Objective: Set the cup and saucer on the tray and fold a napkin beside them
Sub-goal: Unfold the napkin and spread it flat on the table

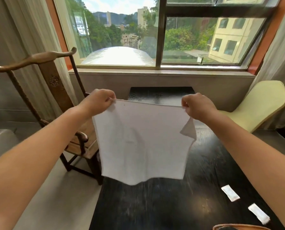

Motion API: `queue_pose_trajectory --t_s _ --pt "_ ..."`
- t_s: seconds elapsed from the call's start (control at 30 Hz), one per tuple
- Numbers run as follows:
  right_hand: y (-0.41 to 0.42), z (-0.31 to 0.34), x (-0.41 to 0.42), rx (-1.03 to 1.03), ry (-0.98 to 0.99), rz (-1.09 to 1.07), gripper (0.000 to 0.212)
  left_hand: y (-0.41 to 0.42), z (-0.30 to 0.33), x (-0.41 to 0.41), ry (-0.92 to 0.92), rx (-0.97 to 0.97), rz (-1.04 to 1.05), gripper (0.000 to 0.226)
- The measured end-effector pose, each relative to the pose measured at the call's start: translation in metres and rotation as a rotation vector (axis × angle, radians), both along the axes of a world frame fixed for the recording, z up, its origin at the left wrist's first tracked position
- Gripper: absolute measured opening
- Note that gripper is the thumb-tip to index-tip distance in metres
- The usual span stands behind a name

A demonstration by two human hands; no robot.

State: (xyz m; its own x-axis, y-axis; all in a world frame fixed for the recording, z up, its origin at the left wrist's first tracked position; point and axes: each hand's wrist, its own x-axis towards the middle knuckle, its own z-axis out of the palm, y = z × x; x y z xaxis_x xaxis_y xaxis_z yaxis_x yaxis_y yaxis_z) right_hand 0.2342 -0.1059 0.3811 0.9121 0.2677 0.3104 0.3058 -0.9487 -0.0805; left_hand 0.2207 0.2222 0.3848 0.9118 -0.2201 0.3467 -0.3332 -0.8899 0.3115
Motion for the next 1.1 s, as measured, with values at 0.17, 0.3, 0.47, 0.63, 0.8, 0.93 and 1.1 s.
queue_pose_trajectory --t_s 0.17,0.3,0.47,0.63,0.8,0.93,1.1 --pt "-0.008 0.006 -0.015 0.001 -0.173 0.041 0.015 0.013 -0.007 -0.023 -0.259 -0.053 -0.040 0.011" --pt "-0.011 -0.033 -0.049 0.040 -0.187 0.082 0.013 0.029 -0.057 -0.056 -0.249 -0.041 -0.085 0.009" --pt "-0.013 -0.135 -0.106 0.028 0.013 0.045 0.010 0.033 -0.161 -0.108 -0.083 0.015 -0.133 0.014" --pt "-0.013 -0.247 -0.164 0.061 0.224 -0.009 0.014 0.027 -0.265 -0.165 0.115 0.006 -0.114 0.010" --pt "-0.017 -0.347 -0.219 0.092 0.391 -0.052 0.018 0.013 -0.366 -0.227 0.367 -0.003 0.024 0.007" --pt "-0.017 -0.397 -0.260 0.105 0.430 -0.072 0.020 0.002 -0.417 -0.270 0.459 -0.028 0.098 0.007" --pt "-0.023 -0.423 -0.292 0.223 0.386 -0.078 0.020 -0.002 -0.434 -0.300 0.393 -0.070 0.130 0.014"
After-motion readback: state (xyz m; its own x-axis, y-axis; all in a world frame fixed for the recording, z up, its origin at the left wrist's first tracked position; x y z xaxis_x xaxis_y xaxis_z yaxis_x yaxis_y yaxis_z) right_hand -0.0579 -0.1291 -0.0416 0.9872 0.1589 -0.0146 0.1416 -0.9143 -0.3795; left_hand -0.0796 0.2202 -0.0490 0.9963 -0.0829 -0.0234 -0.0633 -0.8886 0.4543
